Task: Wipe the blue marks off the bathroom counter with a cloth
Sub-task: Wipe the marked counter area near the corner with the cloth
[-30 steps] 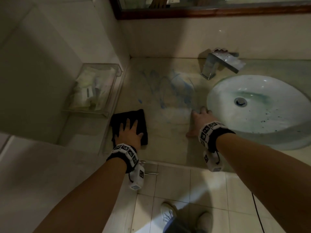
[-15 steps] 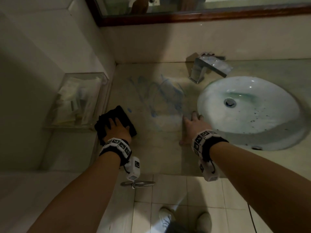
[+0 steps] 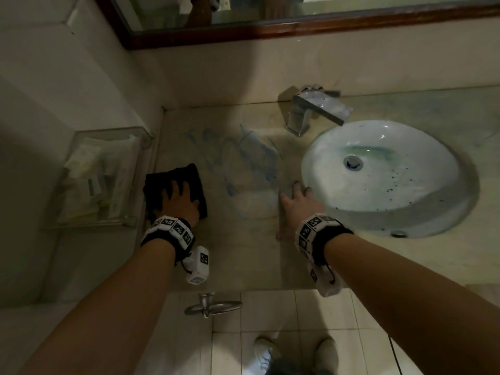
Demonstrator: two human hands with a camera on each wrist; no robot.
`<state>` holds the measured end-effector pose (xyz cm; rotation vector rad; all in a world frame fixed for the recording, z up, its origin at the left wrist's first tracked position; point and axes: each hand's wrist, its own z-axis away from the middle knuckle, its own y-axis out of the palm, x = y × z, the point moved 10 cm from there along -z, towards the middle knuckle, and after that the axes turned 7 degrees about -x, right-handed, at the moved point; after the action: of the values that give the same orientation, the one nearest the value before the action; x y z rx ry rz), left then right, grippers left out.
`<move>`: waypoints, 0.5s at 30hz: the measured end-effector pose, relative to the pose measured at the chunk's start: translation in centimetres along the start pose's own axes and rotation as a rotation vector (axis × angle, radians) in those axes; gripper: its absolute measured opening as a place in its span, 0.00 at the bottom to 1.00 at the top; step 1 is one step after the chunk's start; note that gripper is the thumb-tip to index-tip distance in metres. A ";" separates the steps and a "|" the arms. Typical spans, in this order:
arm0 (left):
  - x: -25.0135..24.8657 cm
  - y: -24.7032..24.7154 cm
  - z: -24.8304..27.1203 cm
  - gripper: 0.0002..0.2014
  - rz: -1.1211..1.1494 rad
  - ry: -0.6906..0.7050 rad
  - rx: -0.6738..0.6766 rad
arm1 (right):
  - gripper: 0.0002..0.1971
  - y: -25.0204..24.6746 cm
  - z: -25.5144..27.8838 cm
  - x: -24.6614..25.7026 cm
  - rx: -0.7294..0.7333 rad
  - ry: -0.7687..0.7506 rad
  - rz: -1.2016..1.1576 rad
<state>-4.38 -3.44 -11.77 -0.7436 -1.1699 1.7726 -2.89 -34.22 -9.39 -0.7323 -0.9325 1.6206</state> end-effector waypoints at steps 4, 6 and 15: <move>-4.2 -0.2 1.4 0.32 -0.071 0.112 -0.004 | 0.62 0.0 0.0 0.0 -0.012 0.005 -0.020; -7.0 -0.1 2.4 0.32 -0.085 0.183 -0.003 | 0.63 0.0 -0.1 0.0 -0.011 0.003 -0.031; -13.8 0.7 5.4 0.31 -0.113 0.424 -0.031 | 0.65 0.3 -0.3 -0.2 -0.019 0.004 -0.026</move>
<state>-2.83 -18.06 -10.07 -0.9942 -0.9326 1.4167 -2.72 -34.41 -9.80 -0.7329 -0.9520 1.5892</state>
